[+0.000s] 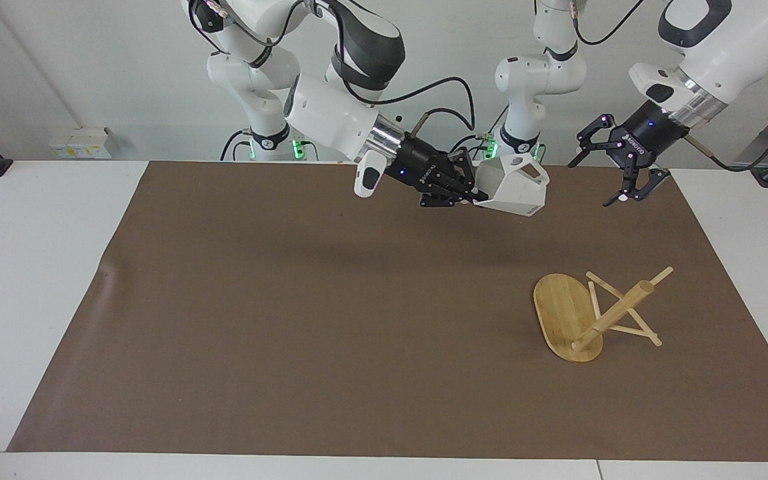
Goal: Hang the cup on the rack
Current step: 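Hold the cup near the rack while the left gripper grasps it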
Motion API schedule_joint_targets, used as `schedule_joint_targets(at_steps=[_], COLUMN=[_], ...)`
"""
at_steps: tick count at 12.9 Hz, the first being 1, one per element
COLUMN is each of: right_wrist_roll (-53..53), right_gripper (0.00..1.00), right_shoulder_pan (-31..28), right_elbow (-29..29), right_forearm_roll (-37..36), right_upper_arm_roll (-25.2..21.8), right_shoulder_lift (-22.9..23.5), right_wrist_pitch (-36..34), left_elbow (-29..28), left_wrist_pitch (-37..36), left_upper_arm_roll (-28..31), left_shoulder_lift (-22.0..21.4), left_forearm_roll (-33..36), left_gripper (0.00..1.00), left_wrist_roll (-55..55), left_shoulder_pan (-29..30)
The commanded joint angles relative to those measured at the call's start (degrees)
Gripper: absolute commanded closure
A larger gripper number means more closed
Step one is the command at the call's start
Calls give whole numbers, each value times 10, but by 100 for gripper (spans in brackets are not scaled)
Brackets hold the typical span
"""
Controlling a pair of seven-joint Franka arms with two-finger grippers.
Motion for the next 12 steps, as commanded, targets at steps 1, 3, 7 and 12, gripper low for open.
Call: schedule_joint_targets(at_steps=[1, 3, 7, 12], right_wrist_roll=[6, 7, 4, 2], right_gripper=[100, 100, 100, 100], right_shoulder_pan=[-7, -7, -7, -8], right_elbow=[-5, -5, -7, -7], right_forearm_roll=[14, 14, 13, 9], right_upper_arm_roll=[12, 12, 16, 16], right_shoulder_lift=[0, 0, 0, 0], right_wrist_pitch=[15, 19, 22, 21], left_elbow=[-48, -53, -67, -97], left_wrist_pitch=[20, 23, 47, 114], left_upper_arm_roll=[7, 8, 6, 3], left_shoulder_lift=[-31, -33, -30, -27], left_forearm_roll=[-40, -51, -83, -89], left_gripper=[0, 0, 0, 0], left_wrist_roll=[51, 53, 54, 54], left_shoulder_pan=[15, 22, 11, -61])
